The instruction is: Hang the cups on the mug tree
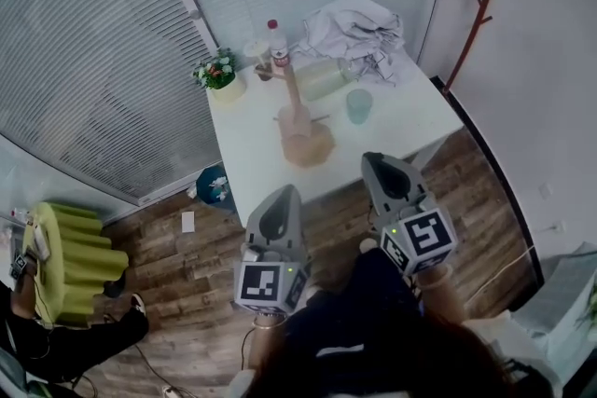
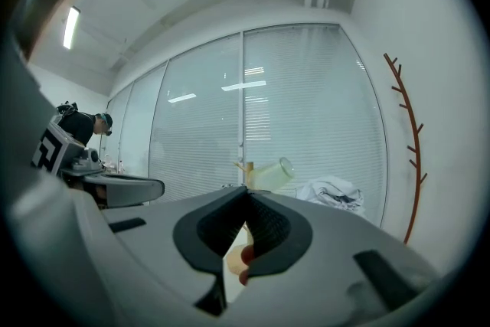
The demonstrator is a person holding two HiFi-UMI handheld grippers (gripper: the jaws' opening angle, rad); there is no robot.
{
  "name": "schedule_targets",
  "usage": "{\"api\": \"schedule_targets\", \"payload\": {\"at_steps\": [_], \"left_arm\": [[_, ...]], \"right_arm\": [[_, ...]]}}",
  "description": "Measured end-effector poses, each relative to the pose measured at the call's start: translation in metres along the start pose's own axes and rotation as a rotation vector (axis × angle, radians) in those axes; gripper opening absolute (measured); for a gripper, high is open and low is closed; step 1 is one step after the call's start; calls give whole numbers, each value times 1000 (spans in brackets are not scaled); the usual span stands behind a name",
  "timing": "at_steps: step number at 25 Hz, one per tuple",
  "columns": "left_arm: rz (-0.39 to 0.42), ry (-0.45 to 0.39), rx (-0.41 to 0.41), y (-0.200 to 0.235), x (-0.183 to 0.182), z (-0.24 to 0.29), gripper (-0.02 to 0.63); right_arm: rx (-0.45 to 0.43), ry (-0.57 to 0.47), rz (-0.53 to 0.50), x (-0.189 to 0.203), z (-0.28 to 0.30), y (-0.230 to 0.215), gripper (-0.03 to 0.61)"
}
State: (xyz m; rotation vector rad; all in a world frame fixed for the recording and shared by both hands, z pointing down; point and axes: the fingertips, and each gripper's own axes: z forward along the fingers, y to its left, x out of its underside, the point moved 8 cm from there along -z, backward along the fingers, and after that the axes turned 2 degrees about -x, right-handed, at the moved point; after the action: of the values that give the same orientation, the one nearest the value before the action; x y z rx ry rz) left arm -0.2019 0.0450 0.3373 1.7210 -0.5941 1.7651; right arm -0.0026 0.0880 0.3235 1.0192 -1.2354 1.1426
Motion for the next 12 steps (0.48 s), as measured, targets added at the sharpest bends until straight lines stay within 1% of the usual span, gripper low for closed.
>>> {"api": "schedule_targets", "payload": {"at_steps": [4,12], "left_arm": [[-11,-8,-26,-15,1,19,0],[2,5,-90,-38,9,48,0]], "right_arm": [[-10,16,2,6,8,-30,-3],[-51,14,-2,14,17,-77,-2]]}}
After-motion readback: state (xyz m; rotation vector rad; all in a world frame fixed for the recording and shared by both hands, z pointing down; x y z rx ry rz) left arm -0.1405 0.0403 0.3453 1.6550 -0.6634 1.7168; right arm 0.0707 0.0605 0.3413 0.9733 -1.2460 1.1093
